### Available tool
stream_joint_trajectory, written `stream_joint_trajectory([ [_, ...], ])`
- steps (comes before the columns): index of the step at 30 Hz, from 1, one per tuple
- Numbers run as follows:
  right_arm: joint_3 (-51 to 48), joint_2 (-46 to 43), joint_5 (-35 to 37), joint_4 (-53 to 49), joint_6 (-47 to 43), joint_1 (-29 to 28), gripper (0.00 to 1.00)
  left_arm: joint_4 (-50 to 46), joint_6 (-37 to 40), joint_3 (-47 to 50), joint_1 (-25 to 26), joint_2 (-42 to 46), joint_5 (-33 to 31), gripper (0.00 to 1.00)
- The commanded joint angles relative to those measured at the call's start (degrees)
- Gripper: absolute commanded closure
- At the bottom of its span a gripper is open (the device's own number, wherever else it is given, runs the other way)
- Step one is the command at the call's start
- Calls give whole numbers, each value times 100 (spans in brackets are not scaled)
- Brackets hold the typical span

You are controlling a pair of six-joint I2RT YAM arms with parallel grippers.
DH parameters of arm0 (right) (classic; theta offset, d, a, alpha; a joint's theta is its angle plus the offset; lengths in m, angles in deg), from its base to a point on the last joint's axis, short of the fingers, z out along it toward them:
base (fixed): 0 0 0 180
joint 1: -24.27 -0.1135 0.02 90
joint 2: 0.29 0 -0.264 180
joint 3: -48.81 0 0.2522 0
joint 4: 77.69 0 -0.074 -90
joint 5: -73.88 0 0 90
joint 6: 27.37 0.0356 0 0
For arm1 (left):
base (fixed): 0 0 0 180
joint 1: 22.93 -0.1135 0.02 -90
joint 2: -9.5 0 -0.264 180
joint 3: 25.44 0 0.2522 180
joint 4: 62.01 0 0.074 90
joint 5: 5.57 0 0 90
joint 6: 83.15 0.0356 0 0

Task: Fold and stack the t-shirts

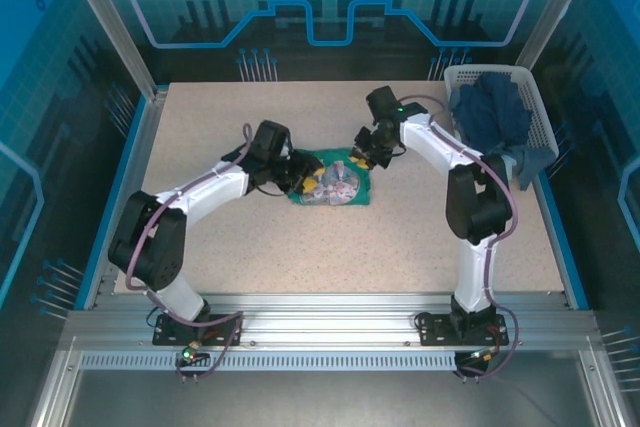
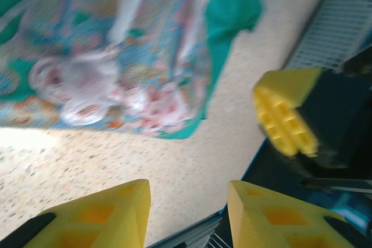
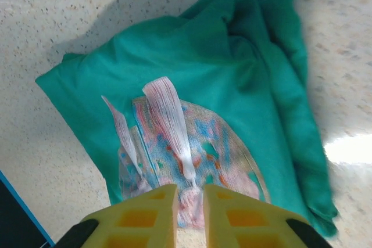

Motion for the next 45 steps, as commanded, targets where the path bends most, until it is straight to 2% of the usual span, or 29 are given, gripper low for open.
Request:
stream_joint_trajectory([
  [1, 314, 630, -321, 465, -98, 98, 84, 256, -756, 151, -16, -239, -258, 61],
  [6, 1390, 1489, -93, -246, -122, 284, 90, -132, -752, 51, 125, -87, -516, 60],
  [9, 1390, 1842, -155, -233, 49, 457, 89, -198, -1033, 325, 251, 176, -692, 56],
  [15, 1544, 2282, -804, -306, 111, 485, 86, 713, -2085, 1020, 675, 415, -1051, 44],
  [20, 1193, 1796, -844, 212, 133, 511, 79, 1862, -2716, 935, 1047, -191, -1207, 41],
  [24, 1197, 1187, -692, 276, -45, 599, 74, 2299, -3108, 705, 1368, -568, -1657, 40],
  [29, 988, 486, -643, 204, -120, 784, 71, 2315, -3595, 309, 1516, -1012, -1991, 40],
  [31, 750, 181, -620, 266, -143, 839, 71, 2480, -3807, 191, 1611, -1084, -2349, 42],
  [34, 376, -207, -675, 334, -169, 910, 72, 2265, -3639, -328, 1705, -1098, -2783, 45],
  [37, -60, -548, -711, 390, -173, 992, 74, 1717, -3629, -750, 1725, -1227, -2866, 47],
  [39, -405, -807, -775, 505, -151, 1029, 74, 1500, -3958, -706, 1721, -1355, -2873, 50],
  [45, -1069, -1520, -930, 584, -164, 1051, 74, 1865, -4043, -622, 1542, -1894, -3110, 53],
])
